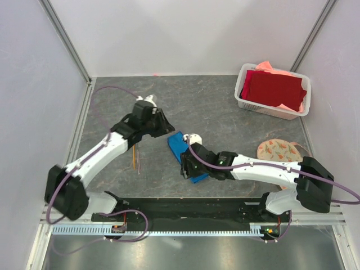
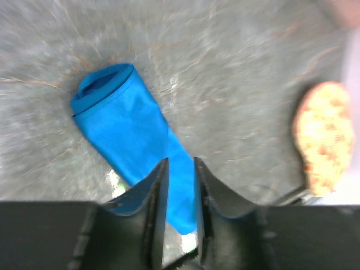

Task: Fold the napkin into a case and place the utensils inside
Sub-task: Move the smaller rectangle folded napkin to the center of the board.

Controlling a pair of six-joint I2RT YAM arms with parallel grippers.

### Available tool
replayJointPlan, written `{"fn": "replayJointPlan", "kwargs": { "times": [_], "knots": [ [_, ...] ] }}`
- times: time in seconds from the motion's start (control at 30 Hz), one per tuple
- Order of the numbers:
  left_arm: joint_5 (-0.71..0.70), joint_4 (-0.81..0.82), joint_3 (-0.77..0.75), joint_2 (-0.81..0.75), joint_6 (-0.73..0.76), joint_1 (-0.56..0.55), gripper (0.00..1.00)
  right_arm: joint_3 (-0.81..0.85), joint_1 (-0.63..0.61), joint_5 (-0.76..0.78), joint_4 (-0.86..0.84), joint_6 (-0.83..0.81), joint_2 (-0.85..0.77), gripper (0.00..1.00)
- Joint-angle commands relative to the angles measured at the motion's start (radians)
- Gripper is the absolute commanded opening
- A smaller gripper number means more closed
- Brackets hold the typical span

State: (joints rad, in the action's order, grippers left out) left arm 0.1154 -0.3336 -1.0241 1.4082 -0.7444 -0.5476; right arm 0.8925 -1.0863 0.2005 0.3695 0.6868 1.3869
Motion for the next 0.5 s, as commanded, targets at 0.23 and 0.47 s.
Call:
{"fn": "replayJointPlan", "kwargs": {
  "times": [0.23, 0.47],
  "knots": [
    [-0.008, -0.314, 0.114, -0.276, 0.174, 0.242, 0.58, 0.063, -0.086, 0.023, -0.261, 0.309, 0.303, 0.63],
    [-0.049, -0.344, 0.131, -0.239, 0.189, 0.351, 0.57, 0.210, -0.077, 0.273, -0.081, 0.436, 0.480, 0.73]
  ]
}}
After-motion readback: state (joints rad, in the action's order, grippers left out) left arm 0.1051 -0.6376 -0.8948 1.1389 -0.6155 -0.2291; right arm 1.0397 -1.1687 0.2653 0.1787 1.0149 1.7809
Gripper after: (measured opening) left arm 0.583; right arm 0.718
